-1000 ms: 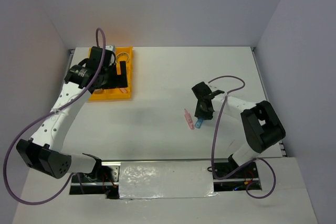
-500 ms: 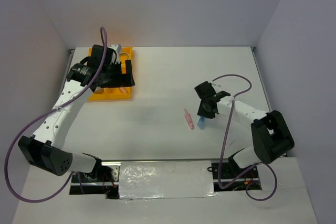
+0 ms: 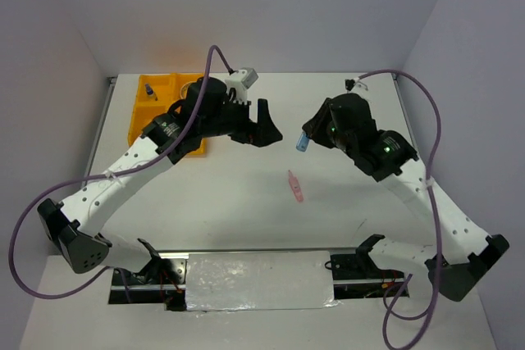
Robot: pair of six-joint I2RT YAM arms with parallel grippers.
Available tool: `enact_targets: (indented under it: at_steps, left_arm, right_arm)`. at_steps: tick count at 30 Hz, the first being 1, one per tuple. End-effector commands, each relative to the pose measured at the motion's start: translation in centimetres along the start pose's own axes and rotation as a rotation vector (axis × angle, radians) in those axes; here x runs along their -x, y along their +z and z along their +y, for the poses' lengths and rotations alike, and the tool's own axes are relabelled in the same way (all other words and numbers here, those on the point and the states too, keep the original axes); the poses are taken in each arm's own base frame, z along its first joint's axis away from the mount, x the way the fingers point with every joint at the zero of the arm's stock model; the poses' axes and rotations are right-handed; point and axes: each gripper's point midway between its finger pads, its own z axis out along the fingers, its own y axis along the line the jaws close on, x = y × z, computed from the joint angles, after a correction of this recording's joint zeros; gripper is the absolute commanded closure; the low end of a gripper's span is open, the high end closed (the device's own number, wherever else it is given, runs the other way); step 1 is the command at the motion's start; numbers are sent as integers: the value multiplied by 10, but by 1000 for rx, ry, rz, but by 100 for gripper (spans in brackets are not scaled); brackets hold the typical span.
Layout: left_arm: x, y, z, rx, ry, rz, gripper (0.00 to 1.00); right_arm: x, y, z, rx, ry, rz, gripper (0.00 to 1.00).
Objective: Sort the stationery into containers
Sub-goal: Pick up the stationery from the center of the board.
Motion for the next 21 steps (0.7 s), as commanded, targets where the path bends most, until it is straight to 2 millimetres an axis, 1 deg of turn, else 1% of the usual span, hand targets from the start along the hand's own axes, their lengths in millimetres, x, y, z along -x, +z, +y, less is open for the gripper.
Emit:
enact_targets:
  at_steps: [1, 2, 3, 4, 5, 7, 11, 12, 14, 16, 20, 21]
  left_arm:
    - [43, -3, -53, -173, -22, -211, 5]
    - [46, -2, -55, -166, -18, -224, 6]
    - [45, 5, -54, -151, -18, -218, 6]
    - [46, 8, -53, -133, -9, -218, 8]
    - [46, 14, -52, -105, -8, -206, 8]
    - [45, 18, -51, -96, -6, -195, 11]
    - [41, 28, -60, -123, -6, -169, 17]
    - [40, 29, -63, -136, -12, -166, 21]
    - [37, 32, -68, -152, -13, -162, 22]
    - [35, 33, -75, -177, -14, -162, 28]
    - [31, 40, -77, -197, -23, -143, 32]
    - [32, 40, -82, -221, -33, -149, 32]
  right_arm:
    - [22, -37, 21, 68, 67, -68, 100]
    - [25, -43, 26, 86, 73, -76, 100]
    - [26, -48, 30, 98, 77, -84, 100]
    - [32, -54, 35, 112, 82, -100, 100]
    - [33, -57, 34, 109, 79, -104, 100]
    - [37, -62, 38, 116, 73, -114, 100]
    - [40, -66, 35, 98, 65, -123, 100]
    - [42, -66, 33, 87, 66, -133, 100]
    - [45, -67, 33, 86, 68, -142, 100]
    - [46, -68, 35, 90, 62, -143, 100]
    - [50, -69, 41, 109, 57, -146, 100]
    - [50, -68, 41, 108, 51, -146, 100]
